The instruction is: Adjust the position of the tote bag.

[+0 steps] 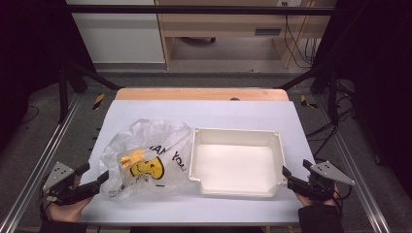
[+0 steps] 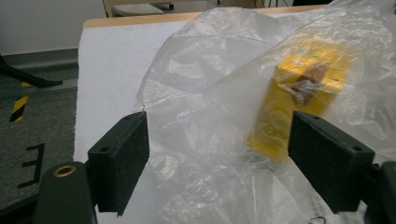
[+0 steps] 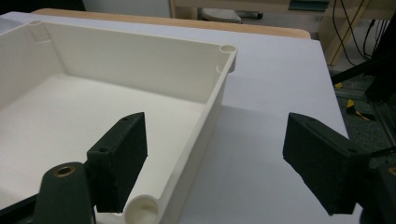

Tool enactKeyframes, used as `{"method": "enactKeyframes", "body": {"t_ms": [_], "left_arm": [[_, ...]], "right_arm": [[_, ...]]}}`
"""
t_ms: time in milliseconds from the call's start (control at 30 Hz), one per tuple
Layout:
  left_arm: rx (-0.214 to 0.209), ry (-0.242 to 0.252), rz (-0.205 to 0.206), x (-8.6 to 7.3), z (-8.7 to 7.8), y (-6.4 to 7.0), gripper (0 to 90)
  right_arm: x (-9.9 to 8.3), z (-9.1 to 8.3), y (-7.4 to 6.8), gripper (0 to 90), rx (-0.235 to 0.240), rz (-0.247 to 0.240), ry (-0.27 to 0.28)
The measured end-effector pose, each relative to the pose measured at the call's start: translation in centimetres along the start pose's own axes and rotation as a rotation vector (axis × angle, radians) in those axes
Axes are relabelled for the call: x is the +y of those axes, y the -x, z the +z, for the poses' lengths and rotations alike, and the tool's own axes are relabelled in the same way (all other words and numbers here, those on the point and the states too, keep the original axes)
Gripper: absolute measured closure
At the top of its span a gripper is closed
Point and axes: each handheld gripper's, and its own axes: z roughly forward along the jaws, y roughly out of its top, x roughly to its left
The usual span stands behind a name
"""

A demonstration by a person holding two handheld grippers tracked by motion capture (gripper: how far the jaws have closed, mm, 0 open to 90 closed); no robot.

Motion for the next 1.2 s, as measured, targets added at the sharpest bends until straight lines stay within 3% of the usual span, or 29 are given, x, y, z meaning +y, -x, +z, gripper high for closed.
{"method": "enactKeyframes", "body": {"t_ms": [367,1200], "left_arm": [[-0.017,-0.029,0.046,0.1,0.5,1.2,23.0],[-0.019,-0.039,0.042,-0.2,0.8,1.3,25.4]], "right_arm": [[0.7,0.0,-1.7,23.4,0.04,-0.026,0.006],[2.9,0.5,-7.4,23.0,0.186,-0.06,0.029]]}}
